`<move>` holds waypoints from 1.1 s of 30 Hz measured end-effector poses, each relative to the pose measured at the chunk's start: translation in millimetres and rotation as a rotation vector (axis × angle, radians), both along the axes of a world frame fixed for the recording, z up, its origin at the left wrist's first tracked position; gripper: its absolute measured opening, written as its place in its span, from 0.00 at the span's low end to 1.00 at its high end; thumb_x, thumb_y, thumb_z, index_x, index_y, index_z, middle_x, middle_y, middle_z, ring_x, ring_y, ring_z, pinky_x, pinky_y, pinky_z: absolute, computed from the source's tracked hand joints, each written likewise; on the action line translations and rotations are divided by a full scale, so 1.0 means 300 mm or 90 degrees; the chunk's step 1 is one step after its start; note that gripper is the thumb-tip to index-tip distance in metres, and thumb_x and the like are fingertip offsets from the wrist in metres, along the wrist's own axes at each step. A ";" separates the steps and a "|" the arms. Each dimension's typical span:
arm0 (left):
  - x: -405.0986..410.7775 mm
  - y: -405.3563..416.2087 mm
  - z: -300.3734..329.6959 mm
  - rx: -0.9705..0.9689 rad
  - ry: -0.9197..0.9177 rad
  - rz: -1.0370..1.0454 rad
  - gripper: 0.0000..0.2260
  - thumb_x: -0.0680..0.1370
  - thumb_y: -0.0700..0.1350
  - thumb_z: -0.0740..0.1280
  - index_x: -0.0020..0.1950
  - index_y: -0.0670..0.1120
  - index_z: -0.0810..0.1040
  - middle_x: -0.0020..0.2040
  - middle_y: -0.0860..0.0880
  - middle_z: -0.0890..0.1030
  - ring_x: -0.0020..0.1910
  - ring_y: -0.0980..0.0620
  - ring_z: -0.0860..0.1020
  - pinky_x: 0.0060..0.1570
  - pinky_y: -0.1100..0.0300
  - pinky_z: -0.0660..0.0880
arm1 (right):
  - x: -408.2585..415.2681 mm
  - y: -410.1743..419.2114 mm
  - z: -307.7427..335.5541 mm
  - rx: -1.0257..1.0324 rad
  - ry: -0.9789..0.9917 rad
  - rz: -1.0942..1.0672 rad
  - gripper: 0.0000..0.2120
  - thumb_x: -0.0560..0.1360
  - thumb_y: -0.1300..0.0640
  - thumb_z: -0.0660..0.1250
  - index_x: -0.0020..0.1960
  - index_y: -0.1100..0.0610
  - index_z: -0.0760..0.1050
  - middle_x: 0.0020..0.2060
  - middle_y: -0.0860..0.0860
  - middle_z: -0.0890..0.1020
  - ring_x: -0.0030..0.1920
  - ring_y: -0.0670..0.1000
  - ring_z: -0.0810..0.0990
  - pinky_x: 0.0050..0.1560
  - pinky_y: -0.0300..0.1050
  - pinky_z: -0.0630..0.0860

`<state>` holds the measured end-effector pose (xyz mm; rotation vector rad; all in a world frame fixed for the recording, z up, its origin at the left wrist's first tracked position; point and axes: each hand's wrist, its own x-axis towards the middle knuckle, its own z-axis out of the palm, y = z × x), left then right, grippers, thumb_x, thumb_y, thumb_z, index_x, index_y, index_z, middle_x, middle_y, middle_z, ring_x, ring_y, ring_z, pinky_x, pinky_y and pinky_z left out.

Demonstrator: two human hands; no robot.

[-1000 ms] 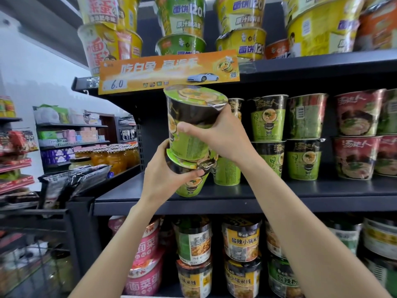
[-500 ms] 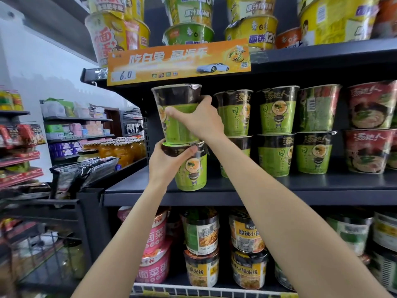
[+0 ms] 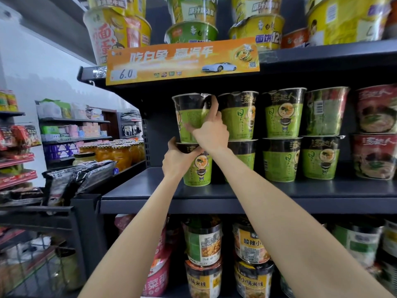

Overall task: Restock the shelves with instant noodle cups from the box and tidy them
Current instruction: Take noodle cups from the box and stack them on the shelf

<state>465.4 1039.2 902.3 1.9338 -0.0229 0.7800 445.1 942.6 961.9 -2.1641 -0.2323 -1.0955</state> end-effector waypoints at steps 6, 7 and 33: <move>-0.012 -0.005 -0.012 0.089 -0.016 -0.008 0.44 0.69 0.60 0.72 0.77 0.47 0.53 0.71 0.44 0.70 0.67 0.42 0.71 0.59 0.49 0.70 | -0.001 -0.007 -0.035 -0.034 -0.019 -0.008 0.43 0.75 0.44 0.67 0.77 0.55 0.45 0.68 0.58 0.67 0.57 0.62 0.77 0.44 0.49 0.70; -0.025 -0.005 -0.013 0.094 -0.022 -0.012 0.46 0.69 0.59 0.72 0.77 0.46 0.51 0.73 0.44 0.66 0.69 0.42 0.68 0.61 0.48 0.69 | -0.012 -0.016 -0.043 -0.038 -0.022 -0.004 0.40 0.75 0.46 0.67 0.77 0.55 0.48 0.68 0.58 0.66 0.59 0.62 0.76 0.47 0.50 0.72; -1.060 -1.545 -1.318 0.508 0.137 -0.617 0.09 0.75 0.48 0.66 0.54 0.53 0.80 0.46 0.55 0.82 0.48 0.52 0.78 0.49 0.58 0.73 | -1.513 -1.722 -1.614 -0.051 0.343 -0.358 0.12 0.69 0.57 0.61 0.48 0.56 0.81 0.37 0.50 0.82 0.42 0.51 0.75 0.44 0.41 0.70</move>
